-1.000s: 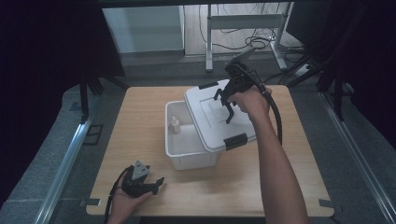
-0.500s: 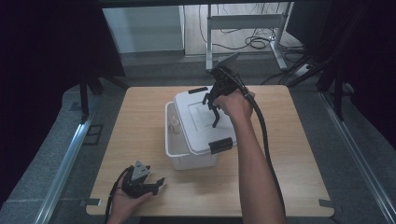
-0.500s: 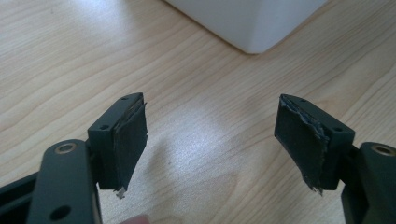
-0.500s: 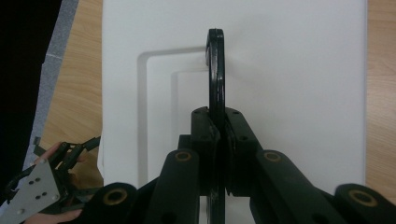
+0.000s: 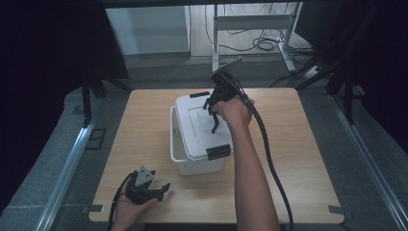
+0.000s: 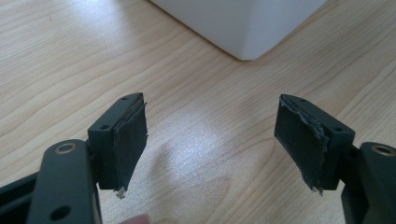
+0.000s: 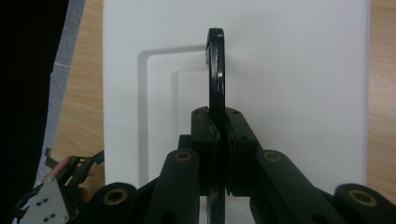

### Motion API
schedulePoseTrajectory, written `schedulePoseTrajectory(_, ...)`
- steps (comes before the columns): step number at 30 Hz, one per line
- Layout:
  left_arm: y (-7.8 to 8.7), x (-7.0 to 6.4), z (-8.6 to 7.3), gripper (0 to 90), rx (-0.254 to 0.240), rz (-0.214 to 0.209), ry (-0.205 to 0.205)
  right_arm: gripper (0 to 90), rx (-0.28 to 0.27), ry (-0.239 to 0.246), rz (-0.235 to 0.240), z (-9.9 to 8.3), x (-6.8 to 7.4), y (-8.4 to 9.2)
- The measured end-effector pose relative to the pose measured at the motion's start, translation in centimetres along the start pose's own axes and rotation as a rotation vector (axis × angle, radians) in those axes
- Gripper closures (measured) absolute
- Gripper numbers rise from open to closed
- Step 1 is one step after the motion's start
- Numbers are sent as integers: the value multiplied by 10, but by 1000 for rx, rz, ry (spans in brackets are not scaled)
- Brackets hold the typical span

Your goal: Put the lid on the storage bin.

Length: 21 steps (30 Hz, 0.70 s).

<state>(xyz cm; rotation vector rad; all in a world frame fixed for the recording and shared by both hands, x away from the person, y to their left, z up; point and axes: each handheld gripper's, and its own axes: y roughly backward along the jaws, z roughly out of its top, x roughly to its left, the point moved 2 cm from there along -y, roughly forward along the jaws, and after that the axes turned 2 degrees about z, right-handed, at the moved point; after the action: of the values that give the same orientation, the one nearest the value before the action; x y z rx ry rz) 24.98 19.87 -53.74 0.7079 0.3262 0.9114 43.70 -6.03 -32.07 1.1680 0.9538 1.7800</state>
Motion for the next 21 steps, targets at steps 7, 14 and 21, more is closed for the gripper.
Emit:
schedulePoseTrajectory(7, -1, 0, 0, 255, 3, -2, -2, 847, 3, -26, -5, 1, -2, -6)
schedulePoseTrajectory(14, -1, 0, 0, 255, 7, -2, -6, 847, 14, -31, 7, 2, 5, -13)
schedulePoseTrajectory(21, -2, 0, -1, 255, 7, -4, -4, 848, 18, -59, 12, 3, 9, -25)
